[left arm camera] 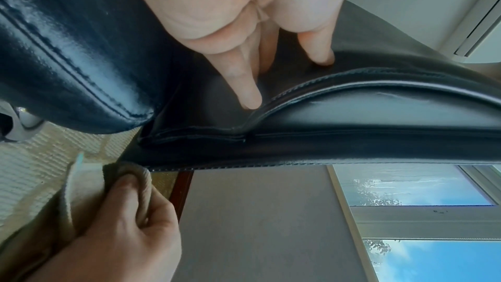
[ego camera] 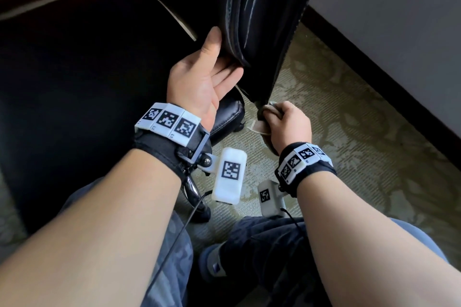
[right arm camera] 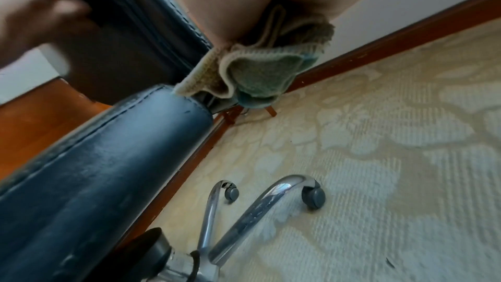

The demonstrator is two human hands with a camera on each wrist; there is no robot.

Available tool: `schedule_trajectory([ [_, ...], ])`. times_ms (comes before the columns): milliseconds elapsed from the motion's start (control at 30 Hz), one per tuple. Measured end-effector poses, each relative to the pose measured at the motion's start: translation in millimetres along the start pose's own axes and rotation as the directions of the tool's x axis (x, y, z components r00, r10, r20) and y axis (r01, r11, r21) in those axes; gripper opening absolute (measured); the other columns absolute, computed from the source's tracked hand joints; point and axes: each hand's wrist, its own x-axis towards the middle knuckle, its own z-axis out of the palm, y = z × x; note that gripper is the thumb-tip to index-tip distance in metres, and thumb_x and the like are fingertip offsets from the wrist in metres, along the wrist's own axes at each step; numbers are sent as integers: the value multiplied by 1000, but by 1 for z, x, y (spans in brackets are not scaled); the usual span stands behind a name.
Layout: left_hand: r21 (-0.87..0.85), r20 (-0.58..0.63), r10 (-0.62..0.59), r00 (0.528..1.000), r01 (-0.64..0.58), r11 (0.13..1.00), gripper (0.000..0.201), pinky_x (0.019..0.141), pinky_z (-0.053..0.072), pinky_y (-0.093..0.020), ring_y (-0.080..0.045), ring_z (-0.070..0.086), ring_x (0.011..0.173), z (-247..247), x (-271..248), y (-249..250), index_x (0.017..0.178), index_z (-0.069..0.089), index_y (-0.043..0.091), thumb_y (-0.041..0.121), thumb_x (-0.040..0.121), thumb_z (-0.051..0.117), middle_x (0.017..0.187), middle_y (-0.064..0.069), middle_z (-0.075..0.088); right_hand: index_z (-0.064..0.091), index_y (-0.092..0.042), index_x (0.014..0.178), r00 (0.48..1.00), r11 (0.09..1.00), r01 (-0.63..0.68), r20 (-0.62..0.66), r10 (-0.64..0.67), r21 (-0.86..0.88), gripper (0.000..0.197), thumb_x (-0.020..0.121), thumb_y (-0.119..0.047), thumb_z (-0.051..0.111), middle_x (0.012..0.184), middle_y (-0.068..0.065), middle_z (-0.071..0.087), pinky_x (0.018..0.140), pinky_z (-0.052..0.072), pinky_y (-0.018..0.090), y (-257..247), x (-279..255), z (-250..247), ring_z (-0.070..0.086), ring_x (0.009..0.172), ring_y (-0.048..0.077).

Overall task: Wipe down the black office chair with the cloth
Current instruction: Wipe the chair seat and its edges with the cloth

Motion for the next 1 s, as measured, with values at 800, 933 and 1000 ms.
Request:
schedule_trajectory([
  [800,-30,21,-20,1000,20,999,24,97,61,-42,-31,76,110,-1,8,-6,119,67,5,24,104,65,110,-8,80,74,-20,80,861,723,-503,200,468,474,19,70,-37,74,76,3,77,80,63,51,15,13,19,76,78,28],
  [933,4,51,-35,998,35,999,31,102,58,-45,-31,75,111,-8,7,-3,127,64,4,25,105,63,115,-9,79,64,-12,62,875,671,-476,230,426,569,22,65,-31,74,64,7,68,67,60,43,-3,9,25,68,63,28],
  [1000,4,61,-43,997,43,999,33,103,58,-46,-32,75,112,-9,6,-2,129,63,2,26,106,62,118,-10,78,62,-15,62,899,672,-413,159,408,615,21,71,-29,75,60,10,58,55,49,38,-10,4,20,58,57,24],
])
